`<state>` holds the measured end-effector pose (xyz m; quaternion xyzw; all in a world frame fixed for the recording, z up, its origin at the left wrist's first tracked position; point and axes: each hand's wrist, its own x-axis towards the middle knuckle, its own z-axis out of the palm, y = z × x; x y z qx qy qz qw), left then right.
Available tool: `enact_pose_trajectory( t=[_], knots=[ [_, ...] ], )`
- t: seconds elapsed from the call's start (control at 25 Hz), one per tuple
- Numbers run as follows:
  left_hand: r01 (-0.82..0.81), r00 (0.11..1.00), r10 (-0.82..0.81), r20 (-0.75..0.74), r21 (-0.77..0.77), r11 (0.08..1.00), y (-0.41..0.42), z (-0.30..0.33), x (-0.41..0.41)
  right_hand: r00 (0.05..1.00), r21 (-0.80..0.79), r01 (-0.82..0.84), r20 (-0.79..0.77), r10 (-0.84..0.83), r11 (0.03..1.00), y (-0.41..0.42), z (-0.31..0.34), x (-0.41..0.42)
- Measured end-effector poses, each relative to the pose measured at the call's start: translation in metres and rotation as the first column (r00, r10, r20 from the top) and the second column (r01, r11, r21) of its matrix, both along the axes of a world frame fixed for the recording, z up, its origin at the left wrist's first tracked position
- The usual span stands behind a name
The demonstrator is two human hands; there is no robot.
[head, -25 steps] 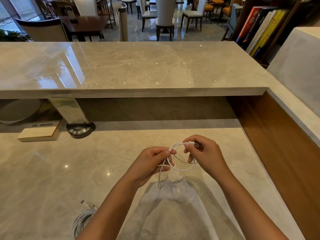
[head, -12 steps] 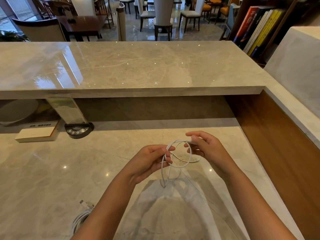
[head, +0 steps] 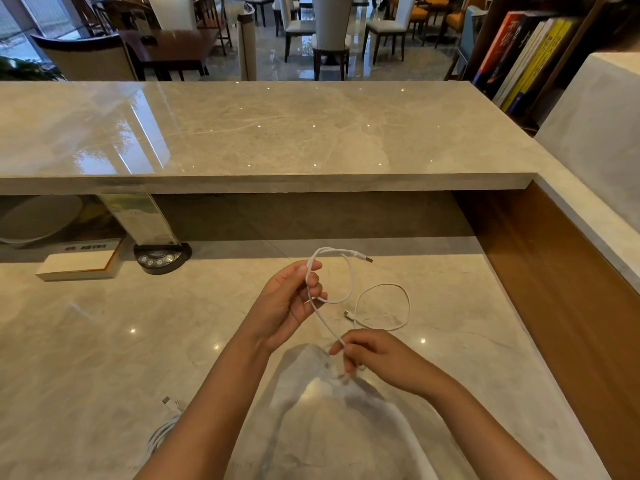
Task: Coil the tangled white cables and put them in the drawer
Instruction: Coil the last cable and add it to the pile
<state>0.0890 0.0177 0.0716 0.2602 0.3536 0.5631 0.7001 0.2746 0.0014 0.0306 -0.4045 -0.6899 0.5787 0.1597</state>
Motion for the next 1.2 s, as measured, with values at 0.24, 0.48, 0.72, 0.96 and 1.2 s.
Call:
enact_pose_trajectory(
  t=[0.24, 0.48, 0.72, 0.96, 1.2],
  knots=[
    [-0.087, 0.991, 0.089, -0.095, 0.026, 0.996, 0.002, -0.006, -0.014, 0.967, 0.145, 0.018, 0.250, -0.054, 0.989, 0.038, 0.019, 0.058],
    [-0.073, 0.986, 0.083, -0.143, 0.071, 0.995, 0.002, -0.004, -0.014, 0.917, 0.092, -0.094, 0.395, 0.050, 0.991, 0.060, 0.032, 0.079],
    [0.011, 0.977, -0.001, -0.211, 0.045, 0.999, -0.004, -0.003, -0.019, 0.860, 0.074, 0.164, 0.477, -0.179, 0.984, 0.076, 0.043, 0.067],
    [0.107, 0.936, -0.106, -0.335, -0.016, 0.994, -0.009, -0.009, -0.010, 0.788, 0.203, 0.320, 0.485, -0.379, 0.925, 0.094, 0.061, 0.026],
    [-0.055, 0.927, 0.024, -0.375, -0.073, 0.996, -0.010, -0.017, -0.008, 0.887, -0.117, 0.459, 0.011, -0.461, 0.881, 0.069, 0.083, 0.004]
  ],
)
